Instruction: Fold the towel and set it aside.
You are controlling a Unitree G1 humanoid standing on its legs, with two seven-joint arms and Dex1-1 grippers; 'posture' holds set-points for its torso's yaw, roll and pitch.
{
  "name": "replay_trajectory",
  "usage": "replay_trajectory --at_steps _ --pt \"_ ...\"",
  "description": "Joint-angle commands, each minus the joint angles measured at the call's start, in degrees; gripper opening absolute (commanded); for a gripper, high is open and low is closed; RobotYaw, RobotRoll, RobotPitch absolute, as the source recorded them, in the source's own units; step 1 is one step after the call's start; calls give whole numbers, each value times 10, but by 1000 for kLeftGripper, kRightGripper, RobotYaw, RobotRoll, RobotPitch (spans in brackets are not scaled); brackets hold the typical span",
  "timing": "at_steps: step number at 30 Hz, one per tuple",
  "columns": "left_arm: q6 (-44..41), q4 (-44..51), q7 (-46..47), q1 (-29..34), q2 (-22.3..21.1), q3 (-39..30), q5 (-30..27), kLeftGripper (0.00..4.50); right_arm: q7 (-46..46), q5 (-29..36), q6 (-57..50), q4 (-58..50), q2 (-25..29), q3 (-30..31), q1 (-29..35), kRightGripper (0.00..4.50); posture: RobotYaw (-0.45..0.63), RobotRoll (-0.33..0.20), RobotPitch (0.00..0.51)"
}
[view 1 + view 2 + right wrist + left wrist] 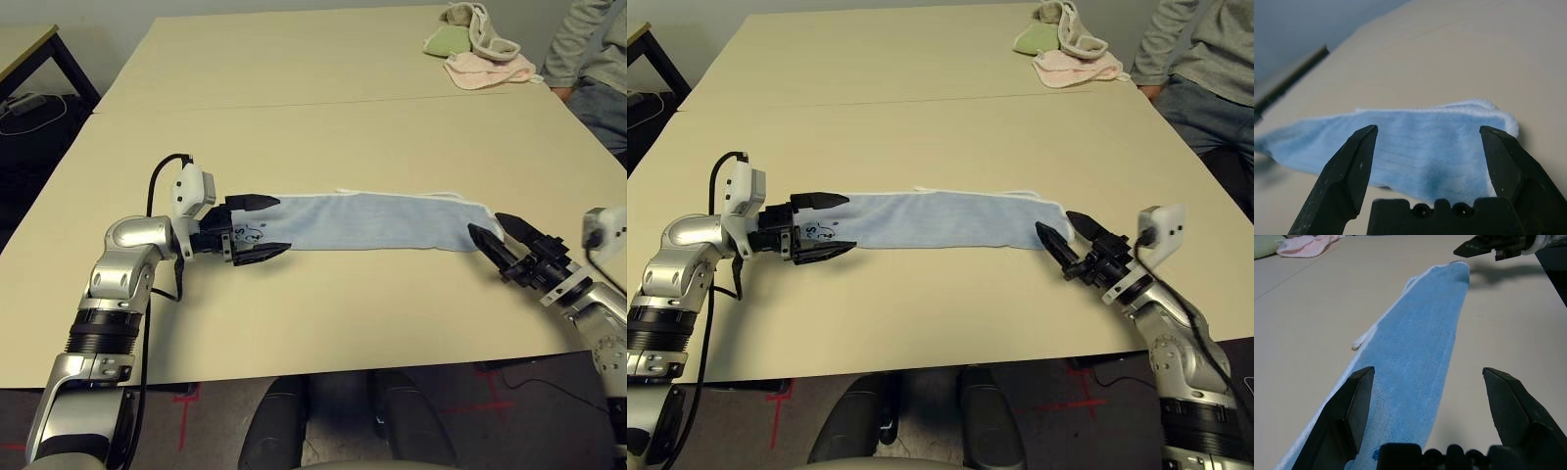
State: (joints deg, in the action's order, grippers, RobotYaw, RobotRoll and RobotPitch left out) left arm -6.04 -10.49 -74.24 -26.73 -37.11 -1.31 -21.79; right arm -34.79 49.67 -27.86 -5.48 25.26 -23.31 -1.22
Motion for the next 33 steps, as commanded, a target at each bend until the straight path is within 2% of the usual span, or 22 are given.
replay_trajectory --at_steps 1,6,15,27,33 --pt "-11 18 1 11 -8 0 -5 4490 51 78 -62 -39 -27 -31 28 4489 20 0 159" --pt "-17 23 3 17 -12 -1 -7 4490 114 168 -116 -66 -51 -62 54 4489 19 0 159" --pt "-14 23 4 23 -16 -3 -7 4490 194 214 -150 -63 -52 -65 44 4489 28 0 161" --pt "-16 42 12 50 -20 -10 -14 4490 243 303 -196 -103 -27 -80 86 4489 30 0 170" --pt "-12 39 13 51 -18 -9 -14 4490 261 329 -192 -76 -18 -93 86 4489 33 0 168"
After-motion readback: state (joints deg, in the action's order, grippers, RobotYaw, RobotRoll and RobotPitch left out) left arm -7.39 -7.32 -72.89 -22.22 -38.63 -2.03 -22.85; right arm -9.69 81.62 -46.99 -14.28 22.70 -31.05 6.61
